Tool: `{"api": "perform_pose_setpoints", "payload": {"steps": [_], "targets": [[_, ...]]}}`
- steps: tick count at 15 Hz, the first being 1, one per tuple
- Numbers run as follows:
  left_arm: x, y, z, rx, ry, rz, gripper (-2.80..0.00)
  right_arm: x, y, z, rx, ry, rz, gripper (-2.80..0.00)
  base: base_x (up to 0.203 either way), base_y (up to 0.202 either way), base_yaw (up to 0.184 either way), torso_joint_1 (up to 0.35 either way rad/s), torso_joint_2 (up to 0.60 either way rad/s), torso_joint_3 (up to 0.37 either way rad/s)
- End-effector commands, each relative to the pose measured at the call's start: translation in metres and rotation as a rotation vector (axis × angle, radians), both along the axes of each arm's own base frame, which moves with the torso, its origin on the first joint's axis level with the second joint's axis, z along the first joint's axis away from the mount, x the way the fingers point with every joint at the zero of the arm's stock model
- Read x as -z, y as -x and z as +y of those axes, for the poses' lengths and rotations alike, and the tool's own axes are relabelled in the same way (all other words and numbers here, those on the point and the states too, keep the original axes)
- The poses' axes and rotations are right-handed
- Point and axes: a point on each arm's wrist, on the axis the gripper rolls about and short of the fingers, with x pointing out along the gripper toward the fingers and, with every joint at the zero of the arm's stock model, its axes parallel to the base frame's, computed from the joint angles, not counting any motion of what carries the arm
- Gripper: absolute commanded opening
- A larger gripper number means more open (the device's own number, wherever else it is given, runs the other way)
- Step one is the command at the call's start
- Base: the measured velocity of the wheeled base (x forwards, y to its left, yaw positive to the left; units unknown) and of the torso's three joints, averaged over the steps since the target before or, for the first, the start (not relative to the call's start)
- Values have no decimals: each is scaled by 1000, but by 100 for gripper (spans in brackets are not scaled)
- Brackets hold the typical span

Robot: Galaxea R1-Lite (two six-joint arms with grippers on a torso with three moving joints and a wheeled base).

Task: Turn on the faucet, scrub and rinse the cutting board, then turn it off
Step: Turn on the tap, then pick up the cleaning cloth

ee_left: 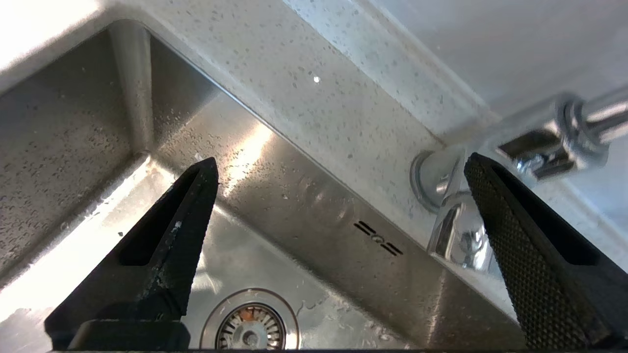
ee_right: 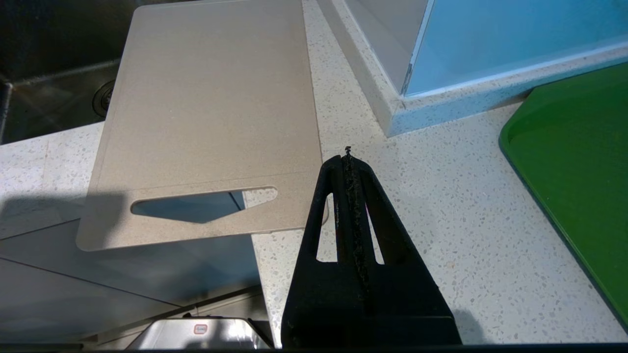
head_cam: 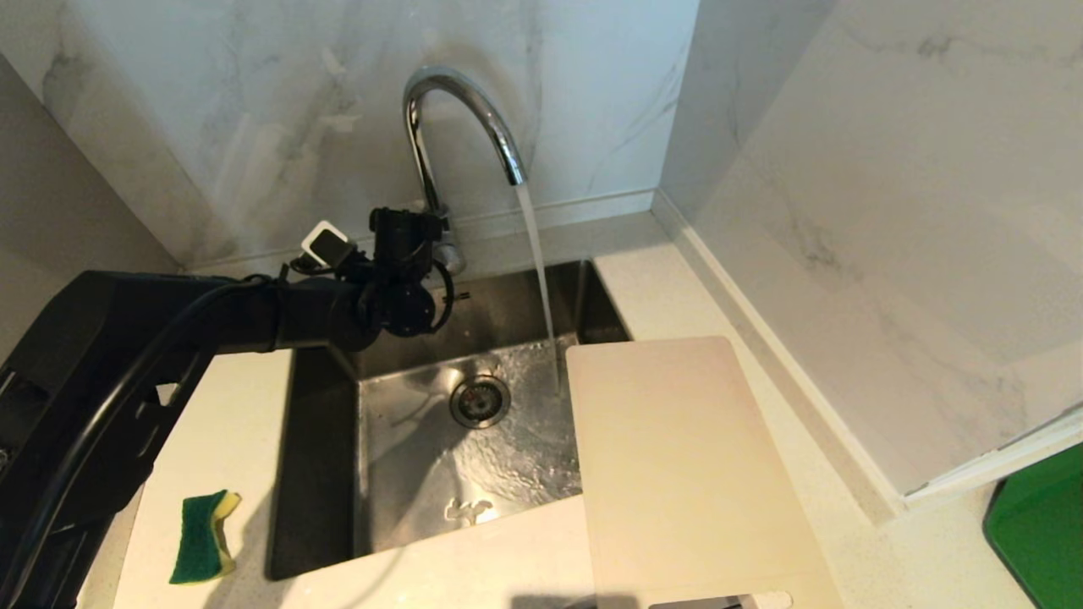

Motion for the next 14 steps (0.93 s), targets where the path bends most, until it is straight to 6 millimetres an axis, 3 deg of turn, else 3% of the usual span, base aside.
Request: {"api": "perform_pose_setpoints", "payload": {"steps": [1,7,9,12,14], "targets": [[-27,9,5,14,36,-59,0,0,0,0,0,0,-1,-280,0,0,0,0,0,0],[-92,41,23,17,35,-154,0,0,0,0,0,0,0,-280,0,0,0,0,0,0],[-96,50,30,17,-44,-95,0,0,0,0,0,0,0,-280,0,0,0,0,0,0],[-120,68,52,-11,-90,-96,0,0,0,0,0,0,0,-280,0,0,0,0,0,0],[-140,80,78,-42,-146,-93,0,0,0,0,0,0,-1,-280,0,0,0,0,0,0]]}}
